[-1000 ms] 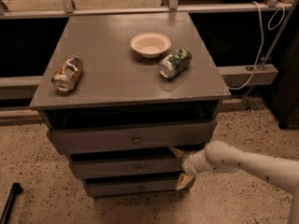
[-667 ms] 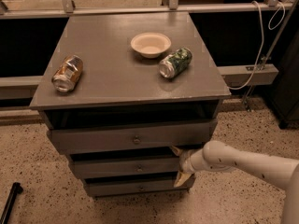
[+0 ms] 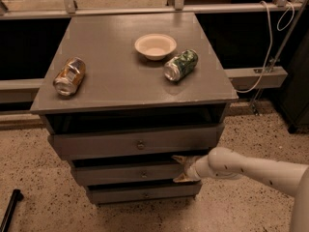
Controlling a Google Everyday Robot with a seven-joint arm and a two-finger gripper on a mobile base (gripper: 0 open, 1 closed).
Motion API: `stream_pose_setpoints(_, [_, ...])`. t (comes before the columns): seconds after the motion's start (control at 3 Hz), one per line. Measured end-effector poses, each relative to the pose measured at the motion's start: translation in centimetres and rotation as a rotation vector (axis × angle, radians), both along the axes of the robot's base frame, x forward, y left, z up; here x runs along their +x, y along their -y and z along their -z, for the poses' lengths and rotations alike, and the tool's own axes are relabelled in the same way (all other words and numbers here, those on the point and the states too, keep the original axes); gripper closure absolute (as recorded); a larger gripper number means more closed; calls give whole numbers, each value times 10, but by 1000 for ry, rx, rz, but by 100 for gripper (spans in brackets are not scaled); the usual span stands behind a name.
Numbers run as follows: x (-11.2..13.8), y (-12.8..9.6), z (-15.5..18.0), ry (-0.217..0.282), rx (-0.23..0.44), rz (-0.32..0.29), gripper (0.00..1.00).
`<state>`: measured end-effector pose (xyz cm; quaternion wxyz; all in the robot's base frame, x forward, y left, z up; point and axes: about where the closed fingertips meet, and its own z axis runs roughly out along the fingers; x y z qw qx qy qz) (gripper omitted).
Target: Open middle drawer
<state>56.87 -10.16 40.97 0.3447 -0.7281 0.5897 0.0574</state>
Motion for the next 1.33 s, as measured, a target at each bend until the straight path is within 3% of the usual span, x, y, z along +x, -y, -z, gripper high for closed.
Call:
stream_pose_setpoints(0.67, [-43,-2,-14,-59,-5,-44,42])
stream_pose_setpoints(1.33, [-103,-10,-18,-180,25,-83,43])
